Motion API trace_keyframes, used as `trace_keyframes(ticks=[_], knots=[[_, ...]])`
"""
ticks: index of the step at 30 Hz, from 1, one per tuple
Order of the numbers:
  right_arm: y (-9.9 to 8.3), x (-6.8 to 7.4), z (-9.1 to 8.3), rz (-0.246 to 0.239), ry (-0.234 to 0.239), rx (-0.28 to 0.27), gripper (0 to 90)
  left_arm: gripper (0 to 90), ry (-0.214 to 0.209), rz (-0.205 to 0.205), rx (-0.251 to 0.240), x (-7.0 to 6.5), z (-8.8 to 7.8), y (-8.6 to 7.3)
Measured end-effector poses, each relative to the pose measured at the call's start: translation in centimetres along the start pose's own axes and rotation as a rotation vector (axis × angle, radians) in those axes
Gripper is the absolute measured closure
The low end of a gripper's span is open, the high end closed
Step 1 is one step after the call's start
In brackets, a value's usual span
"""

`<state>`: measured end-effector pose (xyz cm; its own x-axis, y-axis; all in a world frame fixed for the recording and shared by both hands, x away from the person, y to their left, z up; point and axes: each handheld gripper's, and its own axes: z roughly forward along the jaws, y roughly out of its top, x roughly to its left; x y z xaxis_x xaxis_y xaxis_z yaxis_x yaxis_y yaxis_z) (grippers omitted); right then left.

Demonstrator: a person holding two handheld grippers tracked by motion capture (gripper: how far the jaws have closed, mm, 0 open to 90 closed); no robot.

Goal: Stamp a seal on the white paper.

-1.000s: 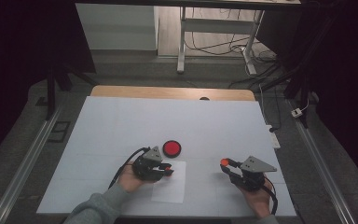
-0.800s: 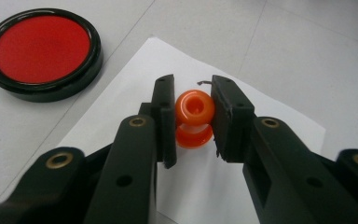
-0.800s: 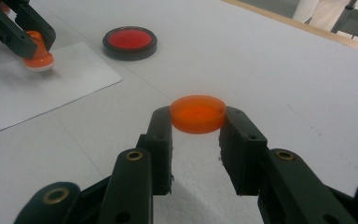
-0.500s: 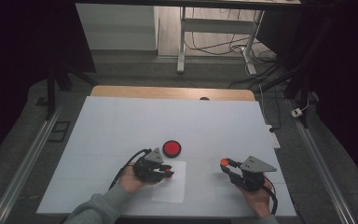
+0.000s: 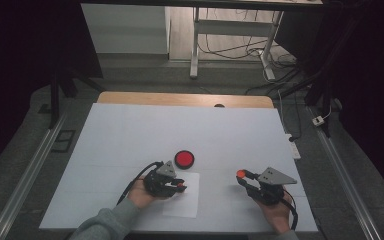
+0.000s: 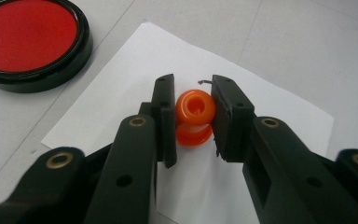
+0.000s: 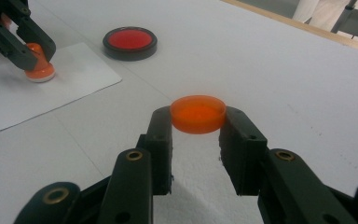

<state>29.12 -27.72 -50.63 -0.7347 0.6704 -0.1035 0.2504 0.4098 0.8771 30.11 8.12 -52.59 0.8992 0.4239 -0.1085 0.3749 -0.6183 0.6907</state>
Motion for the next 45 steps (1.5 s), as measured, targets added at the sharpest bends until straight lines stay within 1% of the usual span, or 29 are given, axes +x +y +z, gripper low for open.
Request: trace_keyframes(ticks=[5,8,11,15,19,36,45], knots=[[0.03,0.06,-0.02,0.001,-0.001,0.001,64.5,72.4,0.036,0.025,0.002,-0.55,0.09,-0.02],[0.03,0.12,0.01,-0.002,-0.005,0.004,64.5,72.5,0.044,0.029,0.0,-0.67,0.11,-0.09],[0.04,0.15,0.03,-0.002,0.001,0.001,64.5,72.6,0.05,0.031,-0.005,-0.76,0.14,-0.16],[0.02,0.15,0.02,0.002,-0.003,0.004,64.5,72.7,0.048,0.027,-0.009,-0.72,0.14,-0.23],[0.0,0.14,0.04,0.001,-0.001,0.001,64.5,72.7,0.055,0.03,-0.01,-0.83,0.16,-0.23],[0.02,0.18,-0.01,0.007,-0.002,-0.004,64.5,72.8,0.055,0.033,-0.01,-0.82,0.15,-0.25],[0.0,0.18,0.0,0.005,0.0,-0.004,64.5,72.8,0.049,0.03,-0.014,-0.73,0.15,-0.32]])
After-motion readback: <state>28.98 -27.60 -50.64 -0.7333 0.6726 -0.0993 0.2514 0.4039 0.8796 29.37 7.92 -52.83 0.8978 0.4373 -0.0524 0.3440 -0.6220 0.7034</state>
